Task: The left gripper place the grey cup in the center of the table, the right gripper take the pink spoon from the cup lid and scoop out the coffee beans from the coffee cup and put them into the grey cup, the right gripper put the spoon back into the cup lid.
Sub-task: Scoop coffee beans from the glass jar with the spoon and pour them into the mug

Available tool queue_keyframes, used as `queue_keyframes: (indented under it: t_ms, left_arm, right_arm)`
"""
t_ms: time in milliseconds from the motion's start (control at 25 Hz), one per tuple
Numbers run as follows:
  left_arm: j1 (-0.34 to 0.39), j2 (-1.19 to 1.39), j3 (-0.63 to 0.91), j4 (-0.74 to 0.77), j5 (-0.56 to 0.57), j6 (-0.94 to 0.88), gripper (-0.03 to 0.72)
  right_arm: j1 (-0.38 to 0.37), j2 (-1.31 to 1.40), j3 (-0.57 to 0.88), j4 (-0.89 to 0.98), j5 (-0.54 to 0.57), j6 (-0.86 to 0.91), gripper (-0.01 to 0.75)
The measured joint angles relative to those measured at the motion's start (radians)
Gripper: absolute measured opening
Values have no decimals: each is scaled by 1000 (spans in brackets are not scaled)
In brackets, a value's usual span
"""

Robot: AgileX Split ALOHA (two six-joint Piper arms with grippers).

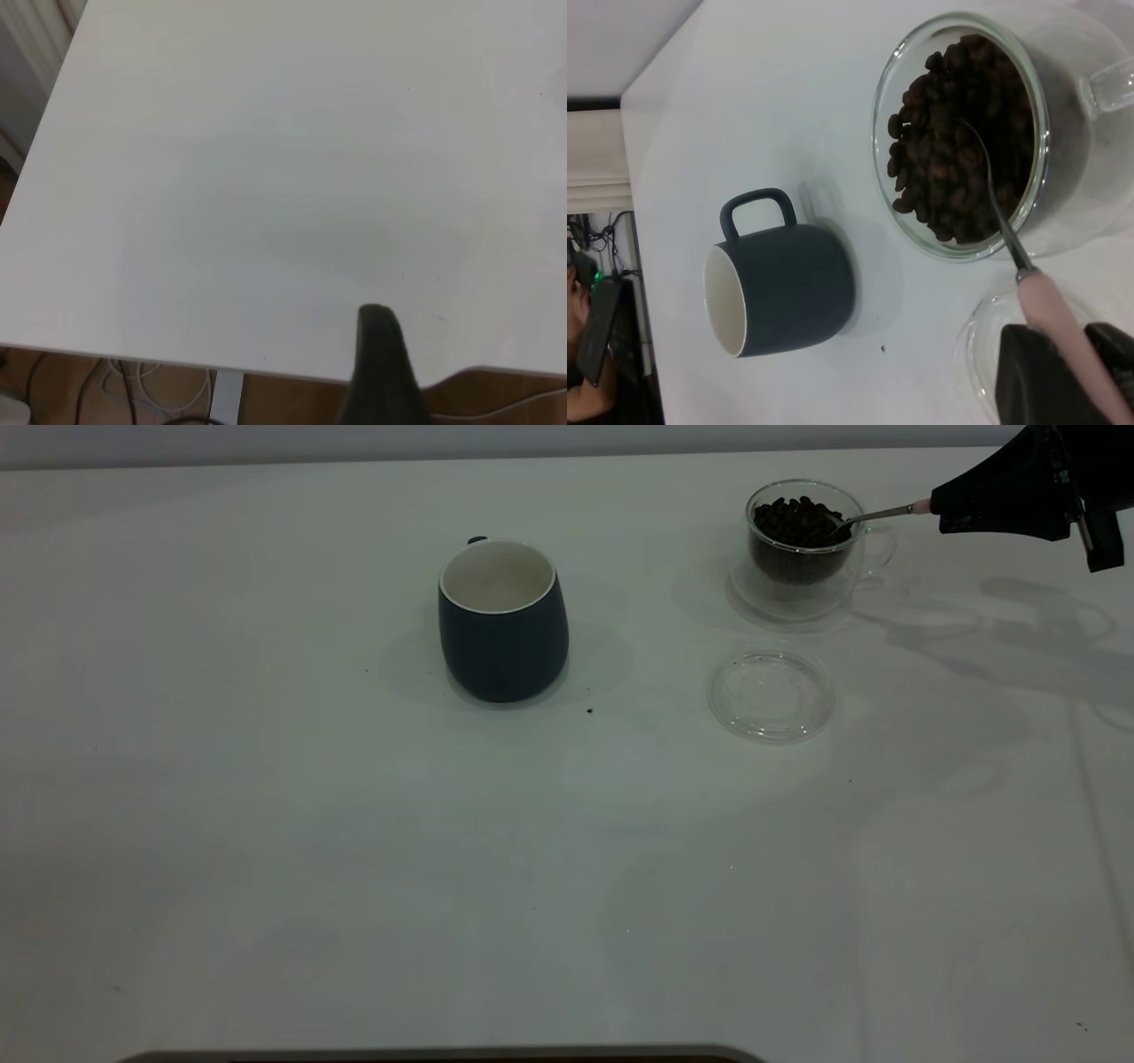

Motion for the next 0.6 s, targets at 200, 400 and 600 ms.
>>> queue_keyframes:
  t_ms: [200,400,600]
  left_arm:
    - [0,0,0,0,0,0,586]
    - [0,0,0,0,0,-1,586]
    - [0,0,0,0,0,-1,586]
  right_arm:
    - [-5,11,0,6,22,12,100]
    - [-25,18,0,42,54,12,100]
    - [-42,21,0,50,90,13,100]
